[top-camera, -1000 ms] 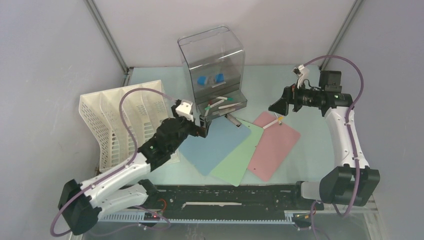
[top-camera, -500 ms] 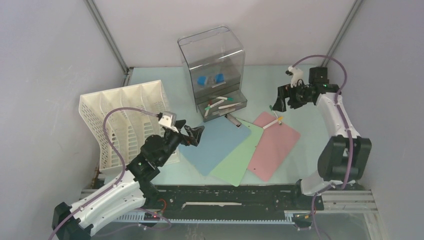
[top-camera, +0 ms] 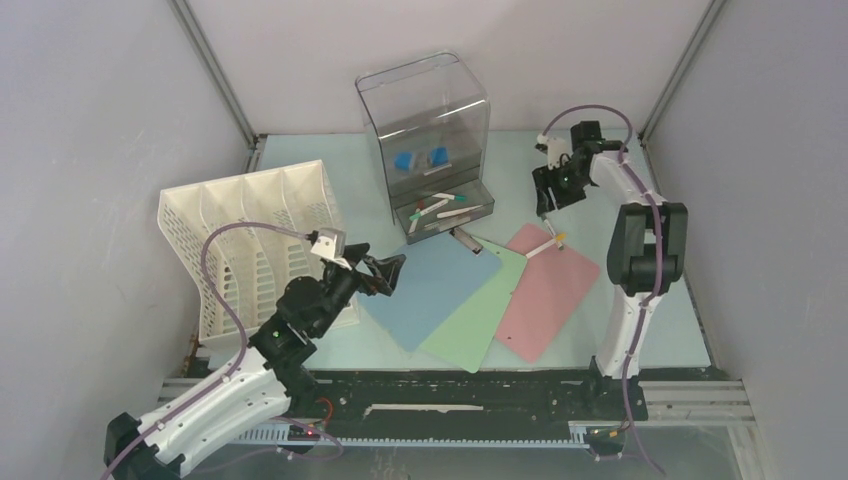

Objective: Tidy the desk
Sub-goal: Pick up the stationery from the center of the board.

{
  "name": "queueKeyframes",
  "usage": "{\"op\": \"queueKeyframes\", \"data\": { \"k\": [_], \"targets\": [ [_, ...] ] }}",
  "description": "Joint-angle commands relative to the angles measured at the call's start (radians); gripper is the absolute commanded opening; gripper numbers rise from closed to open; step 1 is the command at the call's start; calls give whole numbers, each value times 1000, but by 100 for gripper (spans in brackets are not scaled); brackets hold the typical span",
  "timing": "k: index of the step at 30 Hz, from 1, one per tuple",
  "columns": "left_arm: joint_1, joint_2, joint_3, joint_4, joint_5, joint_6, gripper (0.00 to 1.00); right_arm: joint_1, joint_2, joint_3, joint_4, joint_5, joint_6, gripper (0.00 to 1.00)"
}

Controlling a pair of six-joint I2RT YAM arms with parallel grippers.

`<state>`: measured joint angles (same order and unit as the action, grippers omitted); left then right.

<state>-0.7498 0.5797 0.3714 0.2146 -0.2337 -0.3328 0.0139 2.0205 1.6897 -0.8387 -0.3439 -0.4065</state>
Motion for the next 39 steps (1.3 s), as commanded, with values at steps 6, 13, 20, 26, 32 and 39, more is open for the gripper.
{"op": "queueKeyframes", "data": {
  "k": [6, 13, 20, 26, 32, 39],
  "targets": [
    [8, -28, -32, 17, -28, -17, 100, 44, 112, 58, -24, 164, -14, 60],
    [8, -7, -28, 29, -21, -15, 100, 43, 150, 58, -16, 202, -12, 54],
    [10, 2, -28, 34, -16, -19, 100, 38, 182, 62, -11, 219, -10, 43],
    [10, 10, -30, 51, -2, -31, 100, 24, 196, 60, -14, 220, -12, 27],
    [10, 17, -38, 68, 26, -53, 100, 2, 202, 55, -14, 215, -14, 1],
    [10, 18, -55, 106, 69, -85, 100, -37, 142, 53, -23, 154, -19, 0]
  ]
}}
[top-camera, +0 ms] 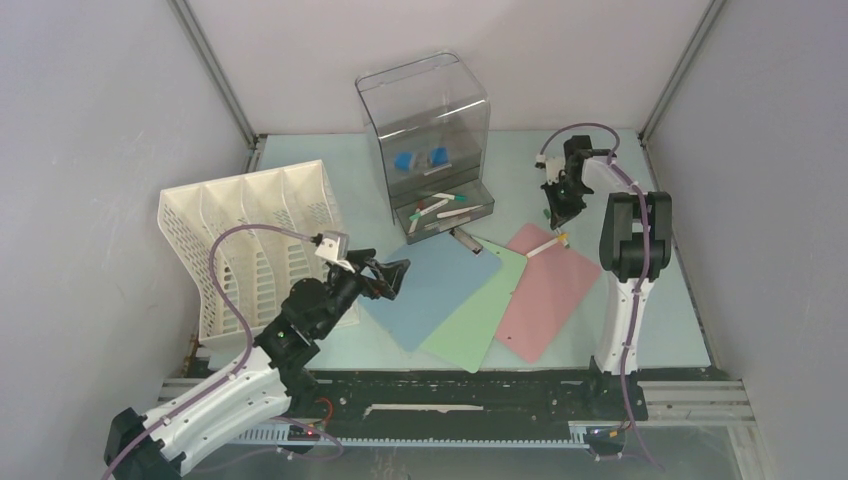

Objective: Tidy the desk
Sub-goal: Pick up the stationery from the center of the board.

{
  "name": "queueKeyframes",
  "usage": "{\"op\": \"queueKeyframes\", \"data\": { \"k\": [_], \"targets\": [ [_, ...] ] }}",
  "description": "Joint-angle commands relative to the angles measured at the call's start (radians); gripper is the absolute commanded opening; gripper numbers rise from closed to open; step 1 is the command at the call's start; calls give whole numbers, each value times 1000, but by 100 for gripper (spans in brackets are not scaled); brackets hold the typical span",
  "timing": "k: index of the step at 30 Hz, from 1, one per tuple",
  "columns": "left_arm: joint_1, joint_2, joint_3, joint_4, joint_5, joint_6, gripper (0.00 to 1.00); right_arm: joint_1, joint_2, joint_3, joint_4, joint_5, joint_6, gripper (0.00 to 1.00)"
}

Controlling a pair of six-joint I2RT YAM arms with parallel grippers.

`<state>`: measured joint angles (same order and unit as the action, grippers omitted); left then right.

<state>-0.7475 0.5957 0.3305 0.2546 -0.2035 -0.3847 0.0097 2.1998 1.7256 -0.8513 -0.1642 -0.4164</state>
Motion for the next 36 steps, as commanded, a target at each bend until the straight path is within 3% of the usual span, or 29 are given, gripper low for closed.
{"op": "queueKeyframes", "data": {
  "k": [1, 7, 19, 29, 32, 36],
  "targets": [
    [9, 6, -16, 77, 49, -41, 100, -38, -59, 14, -7, -35, -10, 0],
    [11, 64, -11, 141, 123, -67, 100, -66, -194, -32, 9, -134, -23, 0],
    [12, 146, 10, 226, 259, -117, 100, -80, -403, -50, -113, -479, -66, 0],
    [14, 265, 37, 462, 421, -260, 100, -78, -542, -107, -204, -1034, -23, 0],
    [14, 353, 77, 565, 495, -334, 100, -74, -617, -197, -132, -1143, 17, 0],
    [8, 486, 130, 740, 541, -451, 100, -73, -726, -371, 143, -1280, 230, 0]
  ]
}}
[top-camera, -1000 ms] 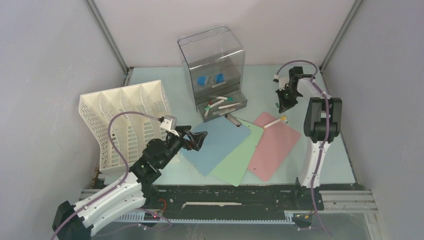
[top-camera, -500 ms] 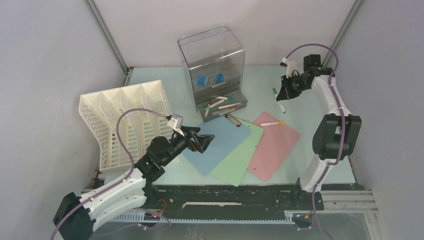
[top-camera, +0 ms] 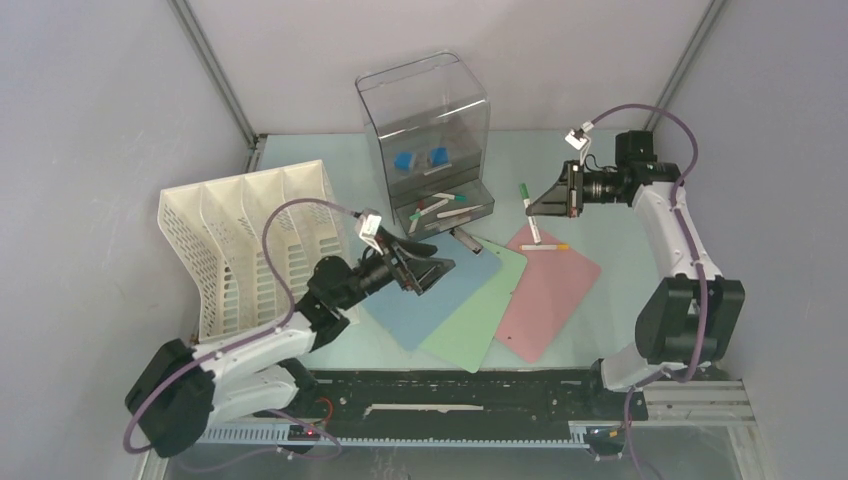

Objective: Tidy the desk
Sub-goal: Pick up the stationery from the center of the board, then place the stationery in the drawer.

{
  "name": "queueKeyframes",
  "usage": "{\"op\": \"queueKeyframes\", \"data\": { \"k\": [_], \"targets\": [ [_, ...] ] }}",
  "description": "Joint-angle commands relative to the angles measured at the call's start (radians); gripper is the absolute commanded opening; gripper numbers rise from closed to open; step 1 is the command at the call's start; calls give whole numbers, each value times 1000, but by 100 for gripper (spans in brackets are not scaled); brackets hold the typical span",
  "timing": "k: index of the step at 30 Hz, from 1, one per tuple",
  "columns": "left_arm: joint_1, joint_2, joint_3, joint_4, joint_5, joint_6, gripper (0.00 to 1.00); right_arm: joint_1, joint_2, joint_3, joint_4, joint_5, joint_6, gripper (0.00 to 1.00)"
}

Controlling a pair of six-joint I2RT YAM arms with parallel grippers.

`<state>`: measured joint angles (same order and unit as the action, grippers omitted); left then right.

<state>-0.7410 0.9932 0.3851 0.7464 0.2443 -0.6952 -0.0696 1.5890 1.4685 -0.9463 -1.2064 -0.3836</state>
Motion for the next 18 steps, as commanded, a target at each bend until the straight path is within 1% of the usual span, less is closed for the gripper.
{"op": "queueKeyframes", "data": {
  "k": [1, 3, 4, 5, 6, 10, 11, 14, 16, 18],
  "targets": [
    [-4, 126, 93, 294, 97, -165, 100, 8, -140, -160, 350, -273, 291, 0],
    [-26, 192, 133, 353, 87, -192, 100, 14, -179, -263, 635, -329, 528, 0],
    [-40, 225, 157, 362, 73, -195, 100, 21, -191, -321, 768, -342, 691, 0],
    [-57, 254, 180, 366, 52, -196, 100, 29, -199, -354, 879, -345, 774, 0],
    [-72, 286, 205, 366, 30, -197, 100, 40, -203, -372, 928, -342, 808, 0],
    [-129, 419, 291, 372, -59, -228, 100, 67, -210, -377, 937, -333, 816, 0],
    [-138, 443, 309, 374, -76, -237, 100, 94, -215, -377, 937, -331, 816, 0],
    [-167, 508, 348, 384, -116, -256, 95, 111, -230, -376, 930, -320, 807, 0],
    [-179, 539, 368, 386, -132, -265, 86, 116, -234, -376, 925, -316, 804, 0],
    [-191, 564, 386, 388, -144, -273, 82, 124, -236, -376, 922, -315, 804, 0]
  ]
}}
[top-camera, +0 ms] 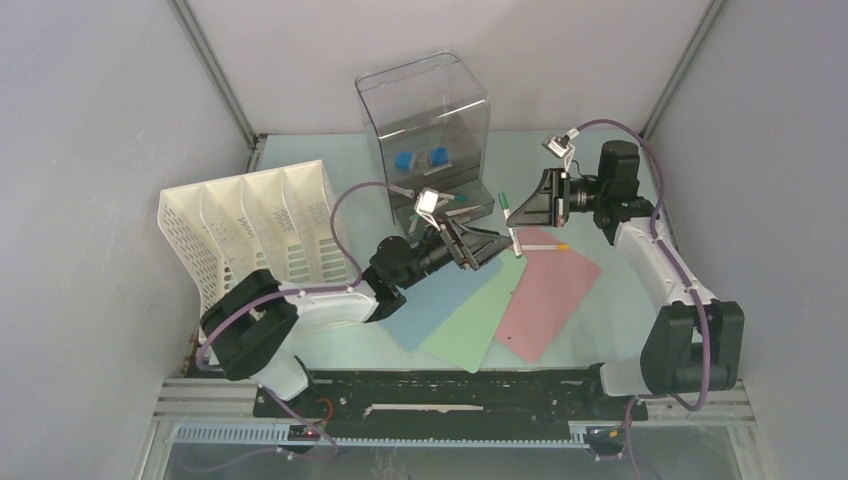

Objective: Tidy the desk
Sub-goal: Place the stationery in the drawer.

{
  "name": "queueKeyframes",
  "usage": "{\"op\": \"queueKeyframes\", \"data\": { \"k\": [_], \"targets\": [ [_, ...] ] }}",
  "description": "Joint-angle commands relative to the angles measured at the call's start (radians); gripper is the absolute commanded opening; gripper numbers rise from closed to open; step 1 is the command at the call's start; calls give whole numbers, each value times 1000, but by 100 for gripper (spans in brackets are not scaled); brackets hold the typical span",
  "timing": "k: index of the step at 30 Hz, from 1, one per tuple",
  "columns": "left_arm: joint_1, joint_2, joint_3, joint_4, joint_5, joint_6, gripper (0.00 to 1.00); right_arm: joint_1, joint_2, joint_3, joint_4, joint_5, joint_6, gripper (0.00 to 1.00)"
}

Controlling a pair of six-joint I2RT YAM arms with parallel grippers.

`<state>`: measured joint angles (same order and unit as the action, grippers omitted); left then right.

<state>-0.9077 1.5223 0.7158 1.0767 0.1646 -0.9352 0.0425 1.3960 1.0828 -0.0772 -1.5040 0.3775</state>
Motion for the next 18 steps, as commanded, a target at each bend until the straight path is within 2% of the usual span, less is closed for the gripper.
{"op": "queueKeyframes", "data": {
  "k": [1, 7, 15, 18],
  "targets": [
    [-27, 47, 68, 58, -69, -35, 79, 18, -44, 8, 52, -16, 42, 0],
    [-54, 88, 105, 60, -69, -45, 63, 44, -52, 8, 40, -6, 25, 0],
    [-63, 95, 76, 102, -73, -56, 14, 48, -57, 9, 25, 2, 0, 0],
    [-63, 85, 54, 113, -74, -47, 2, 53, -57, 9, 9, 6, -23, 0]
  ]
}}
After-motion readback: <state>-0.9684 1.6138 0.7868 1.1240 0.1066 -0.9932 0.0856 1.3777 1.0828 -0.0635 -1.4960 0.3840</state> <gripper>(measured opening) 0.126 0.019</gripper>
